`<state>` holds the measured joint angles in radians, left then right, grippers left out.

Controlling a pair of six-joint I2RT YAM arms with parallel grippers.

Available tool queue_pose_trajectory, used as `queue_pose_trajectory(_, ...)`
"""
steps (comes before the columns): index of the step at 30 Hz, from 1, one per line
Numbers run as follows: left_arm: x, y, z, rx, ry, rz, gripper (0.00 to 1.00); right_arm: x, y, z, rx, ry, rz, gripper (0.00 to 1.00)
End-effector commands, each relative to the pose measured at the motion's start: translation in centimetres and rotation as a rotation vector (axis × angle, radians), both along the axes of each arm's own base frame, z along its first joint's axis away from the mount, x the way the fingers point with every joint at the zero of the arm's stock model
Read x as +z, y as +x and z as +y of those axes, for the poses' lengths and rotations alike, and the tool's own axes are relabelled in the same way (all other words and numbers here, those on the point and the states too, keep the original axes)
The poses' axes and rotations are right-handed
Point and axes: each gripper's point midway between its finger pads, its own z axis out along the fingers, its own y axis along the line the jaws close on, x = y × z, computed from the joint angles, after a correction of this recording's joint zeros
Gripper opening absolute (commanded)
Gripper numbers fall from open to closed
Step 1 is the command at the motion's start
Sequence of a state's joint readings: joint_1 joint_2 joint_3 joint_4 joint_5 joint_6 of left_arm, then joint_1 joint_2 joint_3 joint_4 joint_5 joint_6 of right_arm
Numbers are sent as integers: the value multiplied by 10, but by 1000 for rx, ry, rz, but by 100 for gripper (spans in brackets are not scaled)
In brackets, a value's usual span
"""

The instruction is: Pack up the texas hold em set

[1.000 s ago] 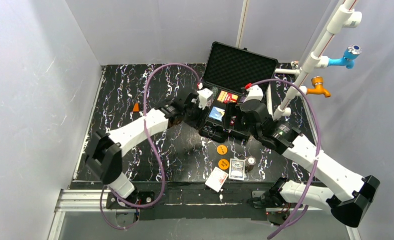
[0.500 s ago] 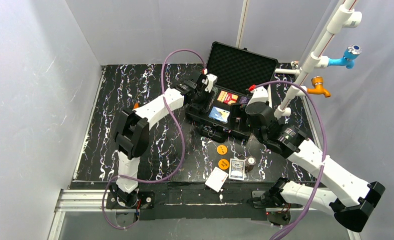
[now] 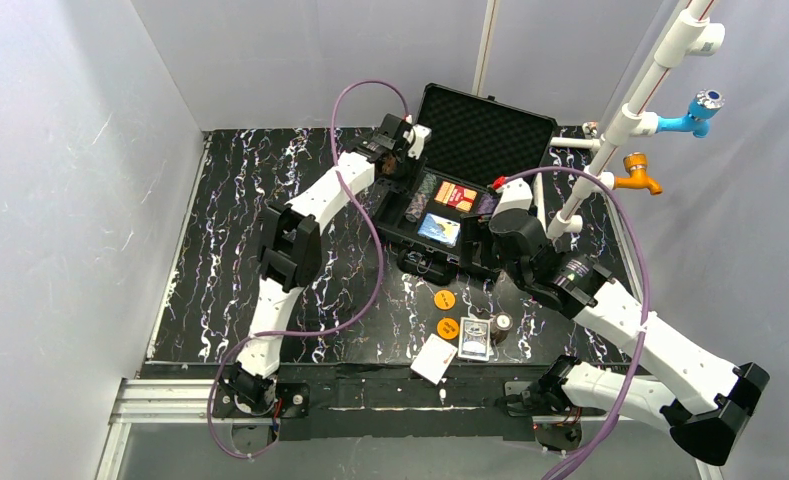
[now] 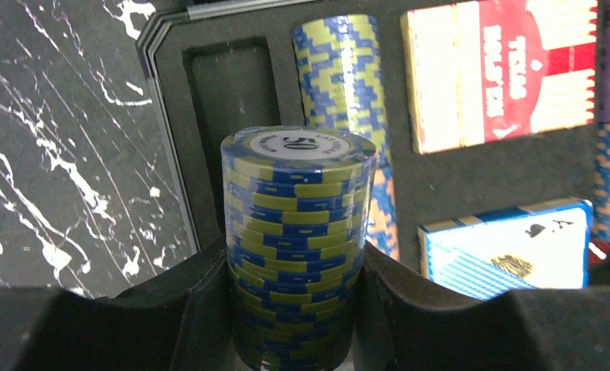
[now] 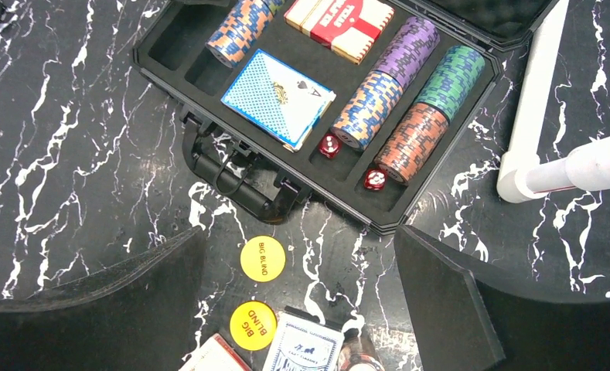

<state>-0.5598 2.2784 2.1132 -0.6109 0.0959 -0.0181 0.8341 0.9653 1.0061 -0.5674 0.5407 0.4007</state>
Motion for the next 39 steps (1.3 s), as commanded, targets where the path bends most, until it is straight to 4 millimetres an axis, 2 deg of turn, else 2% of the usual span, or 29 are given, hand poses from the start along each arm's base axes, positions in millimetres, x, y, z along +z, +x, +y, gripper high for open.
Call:
queue_pose_trajectory(1,31,18,0,-27,-22,-61,0,7,3,-1,-1,3,-43,98)
queue_pose_trajectory(8,35,36,6,-23,-62,-72,0,5,2,-5,-6,-15,-43,98)
queue_pose_trajectory(19,26,39,-9,-65,-119,-43,0,-1,2,-11,-9,-53,-49,98)
queue_pose_trajectory(34,13,43,-12,-51,-126,-25,0,-3,2,-15,-11,-73,-61,98)
queue_pose_trajectory(37,11,42,-12,-40,-129,-14,3,-2,2,-16,-11,-72,-63,98)
queue_pose_trajectory(39,12,41,-12,-24,-137,-6,10,-2,1,-16,-10,-71,-64,98)
